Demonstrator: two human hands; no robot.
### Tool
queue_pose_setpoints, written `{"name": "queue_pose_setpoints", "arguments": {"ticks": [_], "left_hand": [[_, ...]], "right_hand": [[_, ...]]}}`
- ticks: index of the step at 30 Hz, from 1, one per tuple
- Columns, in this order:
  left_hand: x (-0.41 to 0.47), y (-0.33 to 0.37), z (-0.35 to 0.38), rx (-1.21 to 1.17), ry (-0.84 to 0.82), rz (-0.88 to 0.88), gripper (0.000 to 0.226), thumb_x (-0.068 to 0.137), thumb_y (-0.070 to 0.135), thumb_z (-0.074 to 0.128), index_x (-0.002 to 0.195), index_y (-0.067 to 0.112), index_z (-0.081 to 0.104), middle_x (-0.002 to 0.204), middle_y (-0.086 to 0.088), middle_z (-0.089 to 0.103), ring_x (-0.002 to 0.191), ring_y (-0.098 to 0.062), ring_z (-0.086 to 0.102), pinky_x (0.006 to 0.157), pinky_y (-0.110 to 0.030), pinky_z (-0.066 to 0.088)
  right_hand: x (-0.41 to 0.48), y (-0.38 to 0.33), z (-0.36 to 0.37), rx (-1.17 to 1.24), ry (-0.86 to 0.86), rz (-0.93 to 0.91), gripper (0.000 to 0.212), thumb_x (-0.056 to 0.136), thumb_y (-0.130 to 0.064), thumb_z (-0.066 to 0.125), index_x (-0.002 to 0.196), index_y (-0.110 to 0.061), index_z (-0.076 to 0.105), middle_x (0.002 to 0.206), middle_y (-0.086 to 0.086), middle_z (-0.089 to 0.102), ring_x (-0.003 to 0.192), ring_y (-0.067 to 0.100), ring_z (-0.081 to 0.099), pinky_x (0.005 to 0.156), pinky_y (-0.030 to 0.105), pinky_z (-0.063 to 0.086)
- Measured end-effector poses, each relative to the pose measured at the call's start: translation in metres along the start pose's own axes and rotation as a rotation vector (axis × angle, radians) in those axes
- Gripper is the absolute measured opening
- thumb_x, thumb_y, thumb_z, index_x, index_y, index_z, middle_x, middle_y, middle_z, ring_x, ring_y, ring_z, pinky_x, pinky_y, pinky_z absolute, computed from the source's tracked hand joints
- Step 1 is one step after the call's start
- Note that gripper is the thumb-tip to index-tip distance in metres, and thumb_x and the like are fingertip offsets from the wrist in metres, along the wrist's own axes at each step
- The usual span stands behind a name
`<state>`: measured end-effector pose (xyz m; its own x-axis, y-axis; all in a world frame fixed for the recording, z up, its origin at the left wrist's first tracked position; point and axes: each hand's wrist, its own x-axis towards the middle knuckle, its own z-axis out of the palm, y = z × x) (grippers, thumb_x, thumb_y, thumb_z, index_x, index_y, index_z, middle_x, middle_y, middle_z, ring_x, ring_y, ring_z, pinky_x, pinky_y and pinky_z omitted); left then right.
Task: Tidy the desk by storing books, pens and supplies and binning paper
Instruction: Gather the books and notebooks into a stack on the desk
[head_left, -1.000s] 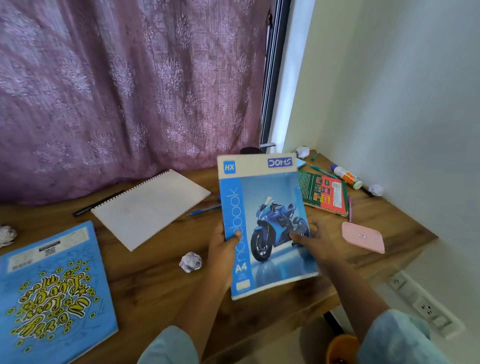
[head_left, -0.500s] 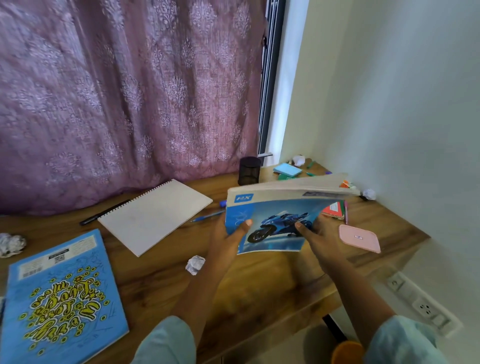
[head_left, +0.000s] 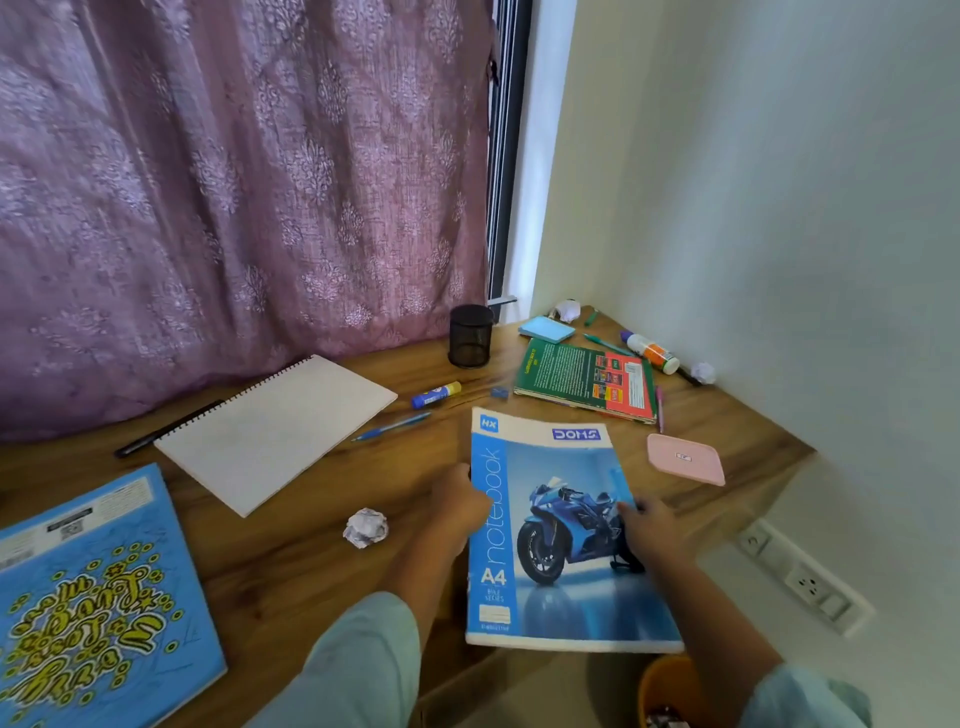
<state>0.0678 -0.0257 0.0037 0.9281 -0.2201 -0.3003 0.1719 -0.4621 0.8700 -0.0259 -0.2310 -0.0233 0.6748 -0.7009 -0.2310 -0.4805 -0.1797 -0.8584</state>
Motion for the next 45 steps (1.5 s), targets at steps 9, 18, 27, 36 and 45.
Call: {"name": "queue_pose_setpoints", "arguments": {"ticks": [9, 18, 27, 36, 45], "left_hand": [[0.026, -0.014, 0.016, 0.154, 0.100, -0.018, 0.026, 0.089, 0.009, 0.057, 0.115, 0.011, 0.058, 0.115, -0.010, 0.065, 0.098, -0.026, 0.065, 0.084, -0.040, 0.057], [0.039, 0.008, -0.014, 0.061, 0.174, 0.010, 0.029, 0.092, 0.008, 0.052, 0.120, 0.011, 0.057, 0.118, -0.011, 0.063, 0.104, -0.025, 0.062, 0.079, -0.032, 0.051], [0.023, 0.006, -0.104, -0.088, 0.610, -0.047, 0.027, 0.089, 0.010, 0.058, 0.115, 0.011, 0.066, 0.125, -0.006, 0.061, 0.117, -0.023, 0.054, 0.100, -0.024, 0.038], [0.033, -0.065, -0.190, -0.185, 0.716, -0.303, 0.044, 0.084, 0.015, 0.061, 0.128, 0.016, 0.055, 0.135, -0.012, 0.046, 0.119, -0.027, 0.048, 0.100, -0.036, 0.044], [0.060, -0.090, -0.213, 0.222, 0.482, -0.347, 0.059, 0.087, 0.034, 0.058, 0.142, 0.030, 0.035, 0.155, -0.010, 0.011, 0.143, -0.032, 0.007, 0.116, -0.039, 0.013]], "right_hand": [[0.024, -0.017, 0.012, -0.062, -0.063, 0.034, 0.048, 0.090, 0.007, 0.044, 0.134, -0.011, 0.042, 0.117, 0.020, 0.064, 0.089, 0.033, 0.065, 0.074, 0.042, 0.058], [0.036, -0.058, 0.051, -0.339, -0.032, -0.155, 0.059, 0.082, -0.003, 0.060, 0.137, -0.016, 0.044, 0.139, 0.019, 0.040, 0.122, 0.039, 0.043, 0.101, 0.044, 0.039], [0.030, -0.128, 0.144, -0.515, -0.265, -0.626, 0.037, 0.088, -0.016, 0.058, 0.125, -0.018, 0.055, 0.142, 0.013, 0.034, 0.131, 0.036, 0.028, 0.099, 0.041, 0.035], [0.040, -0.189, 0.260, -0.816, -0.542, -0.640, 0.045, 0.083, -0.045, 0.052, 0.120, -0.019, 0.055, 0.123, 0.008, 0.060, 0.110, 0.028, 0.056, 0.095, 0.046, 0.047], [0.059, -0.199, 0.314, -0.997, -0.514, -0.500, 0.084, 0.087, -0.064, 0.048, 0.146, -0.009, 0.025, 0.151, 0.013, 0.034, 0.138, 0.032, 0.034, 0.115, 0.049, 0.025]]}}
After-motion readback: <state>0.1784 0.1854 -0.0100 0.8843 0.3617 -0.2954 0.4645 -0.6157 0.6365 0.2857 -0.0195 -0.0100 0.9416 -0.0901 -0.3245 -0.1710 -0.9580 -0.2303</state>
